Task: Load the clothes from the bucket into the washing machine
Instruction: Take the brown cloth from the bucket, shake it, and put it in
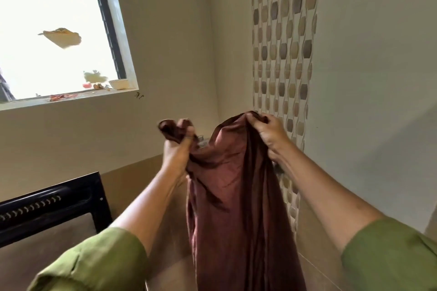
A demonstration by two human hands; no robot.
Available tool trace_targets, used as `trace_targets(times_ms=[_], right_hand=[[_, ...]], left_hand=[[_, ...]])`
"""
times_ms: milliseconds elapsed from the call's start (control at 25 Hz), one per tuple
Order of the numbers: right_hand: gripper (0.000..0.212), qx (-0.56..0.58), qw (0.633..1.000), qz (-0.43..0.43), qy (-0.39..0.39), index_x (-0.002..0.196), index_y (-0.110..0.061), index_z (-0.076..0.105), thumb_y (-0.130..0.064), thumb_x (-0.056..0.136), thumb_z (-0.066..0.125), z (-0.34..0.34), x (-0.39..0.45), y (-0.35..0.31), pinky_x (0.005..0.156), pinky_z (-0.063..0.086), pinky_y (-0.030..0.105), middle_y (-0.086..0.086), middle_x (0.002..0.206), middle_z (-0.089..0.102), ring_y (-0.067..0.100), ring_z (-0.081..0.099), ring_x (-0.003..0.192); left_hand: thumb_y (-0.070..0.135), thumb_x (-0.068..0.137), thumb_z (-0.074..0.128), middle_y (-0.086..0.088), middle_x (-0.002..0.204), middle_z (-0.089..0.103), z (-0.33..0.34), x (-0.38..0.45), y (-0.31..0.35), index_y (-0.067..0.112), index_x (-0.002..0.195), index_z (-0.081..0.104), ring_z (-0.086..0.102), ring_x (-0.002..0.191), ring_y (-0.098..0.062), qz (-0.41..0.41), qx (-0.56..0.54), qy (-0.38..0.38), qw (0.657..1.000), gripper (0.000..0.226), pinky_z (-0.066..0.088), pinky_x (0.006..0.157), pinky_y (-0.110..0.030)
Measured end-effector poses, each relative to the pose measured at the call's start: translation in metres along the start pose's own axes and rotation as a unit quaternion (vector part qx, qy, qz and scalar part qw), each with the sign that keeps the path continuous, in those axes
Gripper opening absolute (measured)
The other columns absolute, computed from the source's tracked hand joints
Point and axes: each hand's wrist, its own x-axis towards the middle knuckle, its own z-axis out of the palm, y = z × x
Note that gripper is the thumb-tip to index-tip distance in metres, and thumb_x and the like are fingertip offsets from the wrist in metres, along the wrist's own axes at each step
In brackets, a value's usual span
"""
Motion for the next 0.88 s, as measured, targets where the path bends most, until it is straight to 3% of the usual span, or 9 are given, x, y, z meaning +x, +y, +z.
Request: trace_targets(times_ms=[80, 160, 320, 440, 520, 640, 760, 840, 880], right_hand=[[0.016, -0.027, 0.997, -0.008, -0.067, 0.084, -0.008, 0.069, -0.022, 0.091, 0.065, 0.038, -0.006, 0.004, 0.075, 0.049, 0.034, 0.010, 0.082, 0.067, 0.019, 0.060, 0.077], [0.024, -0.055, 0.992, -0.004, -0.114, 0.087, -0.008, 0.070, -0.028, 0.094, 0.060, 0.050, -0.010, 0.004, 0.075, 0.051, 0.029, 0.010, 0.084, 0.068, 0.018, 0.061, 0.081], [0.016, -0.140, 0.967, 0.000, -0.214, 0.099, -0.019, 0.070, -0.029, 0.086, 0.071, 0.012, -0.010, 0.010, 0.076, 0.053, 0.020, -0.001, 0.091, 0.071, 0.009, 0.066, 0.084], [0.041, -0.373, 0.884, -0.012, -0.280, 0.112, -0.021, 0.062, -0.013, 0.075, 0.077, -0.009, -0.018, 0.042, 0.081, 0.054, 0.026, -0.004, 0.105, 0.069, 0.014, 0.065, 0.095], [0.034, -0.509, 0.823, -0.039, -0.250, 0.105, -0.023, 0.061, -0.011, 0.073, 0.066, -0.019, -0.028, 0.073, 0.077, 0.055, 0.034, 0.000, 0.101, 0.068, 0.022, 0.065, 0.093], [0.005, -0.590, 0.790, 0.028, -0.166, 0.074, -0.019, 0.056, -0.015, 0.075, 0.053, -0.048, -0.039, 0.116, 0.062, 0.051, 0.035, 0.005, 0.082, 0.067, 0.030, 0.066, 0.082], [0.017, -0.656, 0.745, 0.116, -0.047, 0.075, -0.013, 0.061, -0.014, 0.085, 0.049, -0.090, -0.044, 0.144, 0.063, 0.048, 0.030, 0.009, 0.082, 0.068, 0.032, 0.067, 0.083], [0.019, -0.646, 0.748, 0.148, 0.026, 0.074, -0.008, 0.064, -0.009, 0.085, 0.048, -0.112, -0.045, 0.143, 0.063, 0.046, 0.029, 0.012, 0.080, 0.067, 0.032, 0.067, 0.082], [0.020, -0.618, 0.767, 0.160, 0.060, 0.072, -0.008, 0.063, -0.006, 0.084, 0.047, -0.117, -0.042, 0.135, 0.063, 0.043, 0.029, 0.013, 0.077, 0.065, 0.033, 0.066, 0.081]], left_hand=[[0.024, 0.079, 0.072, -0.002, 0.083, 0.073, 0.031, -0.023, -0.004, 0.015, 0.096, 0.065, 0.068, 0.073, -0.013, -0.001, -0.011, -0.164, 0.986, 0.020, 0.057, 0.070, -0.030], [0.012, 0.083, 0.071, -0.009, 0.100, 0.072, 0.043, -0.029, -0.005, 0.013, 0.103, 0.066, 0.070, 0.085, -0.016, -0.030, 0.044, -0.232, 0.971, 0.021, 0.058, 0.082, -0.030], [0.009, 0.083, 0.073, -0.019, 0.108, 0.071, 0.022, -0.007, -0.001, 0.006, 0.104, 0.069, 0.069, 0.094, -0.028, -0.055, 0.210, -0.137, 0.967, 0.021, 0.055, 0.091, -0.043], [0.010, 0.083, 0.068, -0.018, 0.105, 0.072, 0.021, 0.002, 0.007, 0.009, 0.099, 0.070, 0.067, 0.101, -0.033, -0.023, 0.231, -0.067, 0.970, 0.016, 0.052, 0.095, -0.048], [0.014, 0.081, 0.066, -0.010, 0.091, 0.072, 0.025, 0.000, 0.016, 0.016, 0.085, 0.070, 0.068, 0.088, -0.027, -0.009, 0.220, -0.061, 0.974, 0.006, 0.055, 0.089, -0.045], [0.018, 0.074, 0.063, -0.005, 0.080, 0.070, 0.019, 0.002, 0.029, 0.019, 0.077, 0.068, 0.066, 0.077, -0.022, 0.007, 0.194, -0.065, 0.979, 0.006, 0.056, 0.078, -0.039], [0.014, 0.074, 0.061, -0.011, 0.082, 0.067, -0.003, 0.016, 0.038, 0.016, 0.073, 0.066, 0.063, 0.079, -0.027, 0.012, 0.121, 0.018, 0.992, 0.005, 0.053, 0.075, -0.041], [0.012, 0.076, 0.060, -0.014, 0.084, 0.064, -0.022, 0.024, 0.041, 0.016, 0.074, 0.064, 0.061, 0.079, -0.028, 0.003, 0.096, 0.075, 0.993, 0.006, 0.055, 0.080, -0.048], [0.013, 0.078, 0.060, -0.013, 0.084, 0.064, -0.031, 0.027, 0.040, 0.017, 0.075, 0.064, 0.062, 0.078, -0.028, -0.003, 0.088, 0.097, 0.991, 0.006, 0.055, 0.082, -0.050]])
